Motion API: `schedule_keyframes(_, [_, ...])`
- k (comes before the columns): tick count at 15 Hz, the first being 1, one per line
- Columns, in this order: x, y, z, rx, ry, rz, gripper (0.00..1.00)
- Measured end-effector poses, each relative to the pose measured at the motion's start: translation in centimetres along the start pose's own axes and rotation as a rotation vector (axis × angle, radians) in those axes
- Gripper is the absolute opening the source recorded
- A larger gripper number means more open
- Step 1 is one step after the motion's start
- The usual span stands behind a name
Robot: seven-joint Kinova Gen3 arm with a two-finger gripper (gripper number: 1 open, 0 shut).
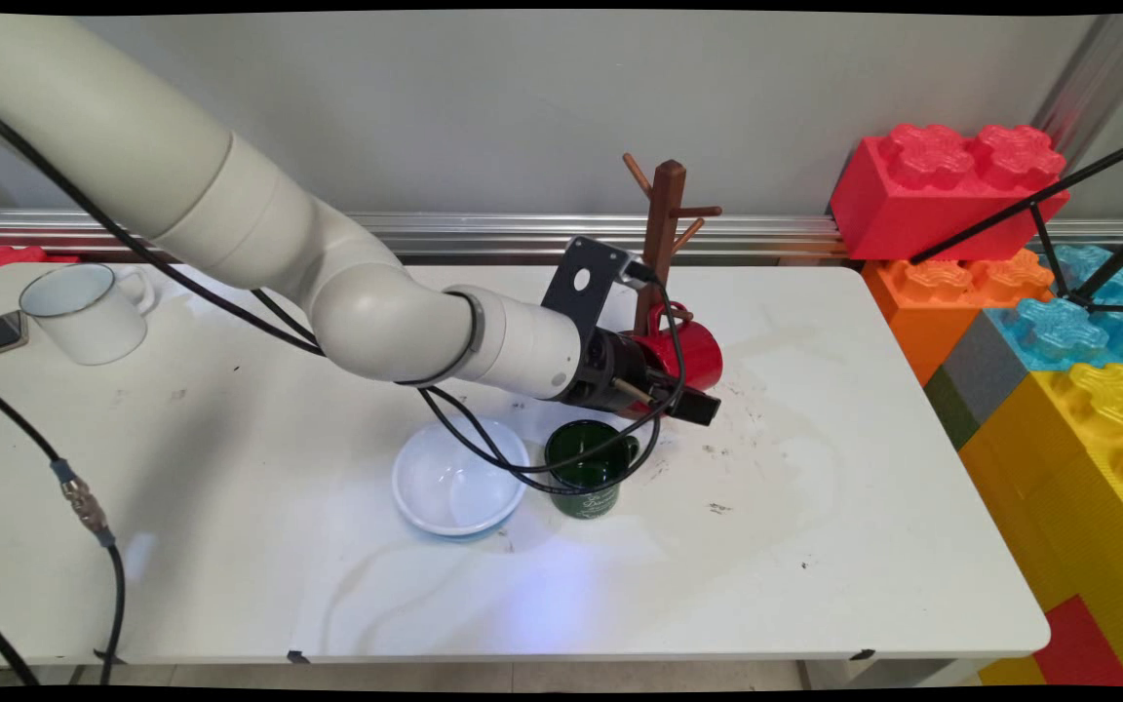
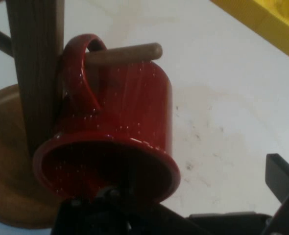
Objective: Pick up the red mug from the rack
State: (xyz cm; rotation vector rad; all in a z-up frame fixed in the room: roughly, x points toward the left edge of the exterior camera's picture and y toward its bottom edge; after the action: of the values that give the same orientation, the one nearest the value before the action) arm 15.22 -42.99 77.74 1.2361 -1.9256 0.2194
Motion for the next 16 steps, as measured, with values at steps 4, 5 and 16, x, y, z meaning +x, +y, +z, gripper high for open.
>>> schedule_keyframes(4, [-0.3, -0.2, 0.9, -0.006, 0.01, -0.013, 1.0])
schedule_keyframes(5, [-0.4, -0.2, 1.1, -0.007, 0.013, -0.016, 1.0])
schedule_keyframes(16, [-0.9, -0.5, 2.5, -0.02, 0.042, -0.071, 1.0])
